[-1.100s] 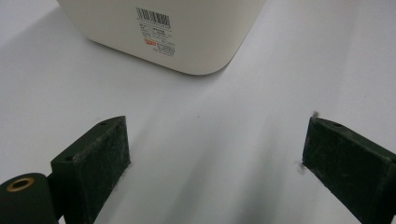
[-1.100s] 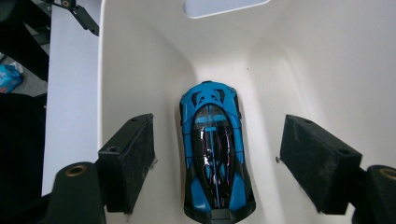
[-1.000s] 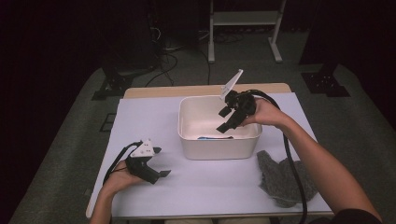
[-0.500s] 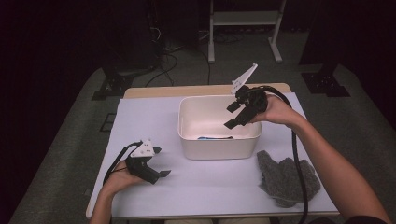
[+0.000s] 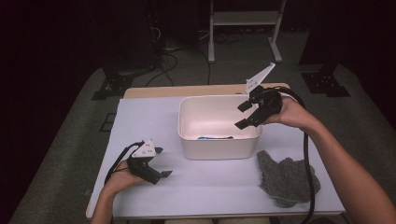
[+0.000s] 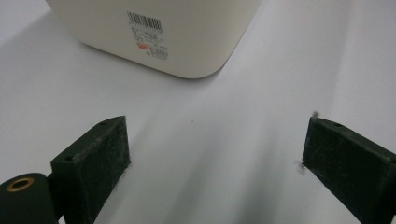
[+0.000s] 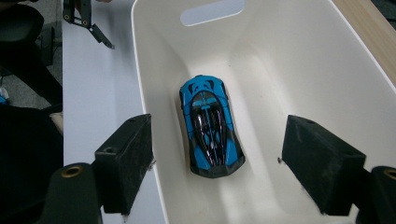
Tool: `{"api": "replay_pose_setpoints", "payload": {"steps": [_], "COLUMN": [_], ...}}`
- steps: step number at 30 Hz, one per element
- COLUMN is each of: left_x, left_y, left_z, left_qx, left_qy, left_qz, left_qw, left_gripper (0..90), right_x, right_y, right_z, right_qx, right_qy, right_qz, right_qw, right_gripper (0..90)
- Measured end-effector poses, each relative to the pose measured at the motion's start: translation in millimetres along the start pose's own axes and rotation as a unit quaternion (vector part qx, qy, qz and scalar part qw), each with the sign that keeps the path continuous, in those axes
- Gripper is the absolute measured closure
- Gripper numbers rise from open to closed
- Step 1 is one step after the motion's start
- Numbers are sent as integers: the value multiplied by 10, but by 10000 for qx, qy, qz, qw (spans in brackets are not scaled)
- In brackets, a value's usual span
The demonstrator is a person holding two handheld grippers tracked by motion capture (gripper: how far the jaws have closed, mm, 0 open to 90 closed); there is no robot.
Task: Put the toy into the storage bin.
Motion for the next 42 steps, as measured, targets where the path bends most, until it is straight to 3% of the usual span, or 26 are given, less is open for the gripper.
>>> {"api": "replay_pose_setpoints", "payload": {"steps": [14, 27, 42], "left_x": [4, 2, 0], "left_y": [2, 27, 38], "left_z": [2, 7, 17], "left_qx": [-4, 19, 14], "left_qy": [17, 48, 69], "left_qz": [3, -25, -50], "left_qw": [10000, 10000, 10000], "left_gripper": [70, 70, 70], "right_x": [18, 30, 77], "right_y": [265, 367, 467], "right_z": [266, 517, 835], "right_qx": [251, 408, 688], "right_qy": [-161, -330, -669], "right_qz": [116, 158, 173], "right_qw": [9995, 9985, 9952], "right_gripper": [225, 222, 213]}}
Point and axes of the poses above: each handheld gripper's, and its own axes: y roughly backward along the jaws, z roughly out of its underside, x roughly to its right, the point moved 6 cm from there along -y, roughly forward along the jaws, and after that the axes turned 11 degrees about -y, right-handed, at the moved point
